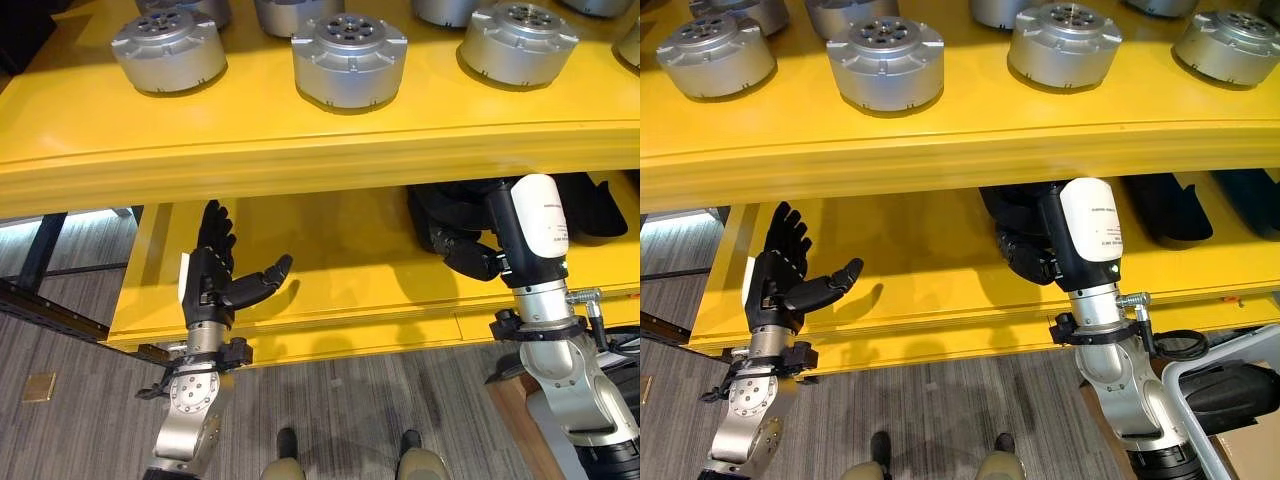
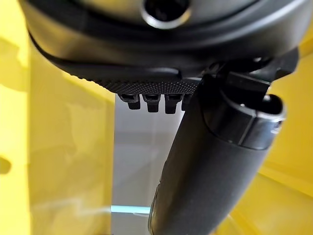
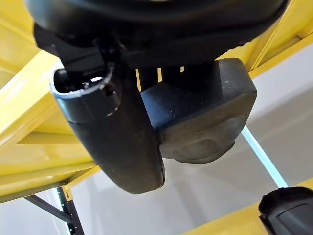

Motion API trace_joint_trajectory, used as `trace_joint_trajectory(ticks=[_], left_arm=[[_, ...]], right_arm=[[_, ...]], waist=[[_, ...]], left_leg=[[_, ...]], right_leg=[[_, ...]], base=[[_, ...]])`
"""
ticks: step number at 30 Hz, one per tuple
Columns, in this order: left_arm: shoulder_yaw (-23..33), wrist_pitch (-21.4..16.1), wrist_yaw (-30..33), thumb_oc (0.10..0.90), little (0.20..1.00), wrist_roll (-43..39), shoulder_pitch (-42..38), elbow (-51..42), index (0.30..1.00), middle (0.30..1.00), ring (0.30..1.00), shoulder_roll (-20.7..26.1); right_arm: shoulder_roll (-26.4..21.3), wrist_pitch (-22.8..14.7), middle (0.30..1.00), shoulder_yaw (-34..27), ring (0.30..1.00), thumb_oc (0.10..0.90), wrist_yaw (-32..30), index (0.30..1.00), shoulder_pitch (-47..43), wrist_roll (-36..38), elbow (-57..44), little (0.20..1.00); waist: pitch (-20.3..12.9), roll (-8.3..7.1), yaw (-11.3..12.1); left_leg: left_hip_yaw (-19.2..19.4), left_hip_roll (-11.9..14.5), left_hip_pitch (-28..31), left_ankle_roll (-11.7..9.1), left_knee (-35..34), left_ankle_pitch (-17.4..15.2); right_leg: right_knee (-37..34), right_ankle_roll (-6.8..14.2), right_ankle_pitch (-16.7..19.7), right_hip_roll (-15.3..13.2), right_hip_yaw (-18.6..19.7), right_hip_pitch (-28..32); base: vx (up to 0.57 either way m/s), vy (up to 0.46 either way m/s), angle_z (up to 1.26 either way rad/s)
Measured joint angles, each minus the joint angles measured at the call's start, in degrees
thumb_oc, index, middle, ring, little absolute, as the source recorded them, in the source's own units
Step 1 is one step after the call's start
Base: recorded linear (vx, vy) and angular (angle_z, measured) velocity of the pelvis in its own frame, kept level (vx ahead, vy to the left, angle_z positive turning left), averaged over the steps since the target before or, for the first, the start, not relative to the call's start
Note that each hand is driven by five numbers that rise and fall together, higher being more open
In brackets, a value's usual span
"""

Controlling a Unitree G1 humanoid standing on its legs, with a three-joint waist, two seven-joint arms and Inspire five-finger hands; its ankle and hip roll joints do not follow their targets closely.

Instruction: Move parts from the plastic box to the shelf.

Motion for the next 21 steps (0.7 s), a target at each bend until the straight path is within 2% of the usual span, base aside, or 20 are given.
trace_joint_trajectory(ticks=[6,9,12,21], left_arm=[[0.0,0.0,0.1,0.9,1.0,0.0,0.3,0.0,1.0,1.0,1.0,-0.1],[0.0,0.1,0.1,0.9,1.0,-0.1,0.8,0.0,1.0,1.0,1.0,-0.1],[0.0,0.2,0.2,0.9,1.0,-0.1,1.6,0.0,1.0,1.0,1.0,-0.1],[1.0,1.2,0.4,0.9,1.0,-2.3,4.6,1.6,1.0,1.0,1.0,0.0]], right_arm=[[-0.5,0.9,0.3,3.8,0.3,0.4,0.0,0.3,-1.0,-0.1,2.3,0.3],[-0.5,1.2,0.3,9.0,0.3,0.4,1.3,0.3,-6.4,0.0,7.7,0.3],[-0.1,1.8,0.3,11.3,0.3,0.4,2.1,0.3,-11.4,0.1,11.2,0.3],[2.0,3.5,0.3,18.4,0.3,0.4,1.7,0.3,-27.8,1.4,27.7,0.3]], waist=[[-1.6,-0.99,1.4],[-3.0,-2.36,2.6],[-3.4,-2.99,4.6],[-3.6,-3.32,10.6]], left_leg=[[-0.7,-0.1,-0.9,0.7,0.0,-0.5],[-1.2,-0.1,-1.1,0.7,0.7,-0.4],[-1.3,-0.1,-1.2,0.2,0.8,-0.1],[-2.6,-0.1,-2.1,0.3,2.0,-0.2]], right_leg=[[-0.7,0.2,0.1,0.0,-0.7,0.6],[-0.8,0.2,0.2,0.0,-1.2,0.6],[-0.9,0.2,0.3,0.0,-1.4,0.7],[-1.6,0.3,0.2,0.3,-3.3,1.9]], base=[[0.03,0.004,0.07],[0.02,-0.008,0.07],[0.0,0.0,0.0],[-0.02,-0.021,0.09]])
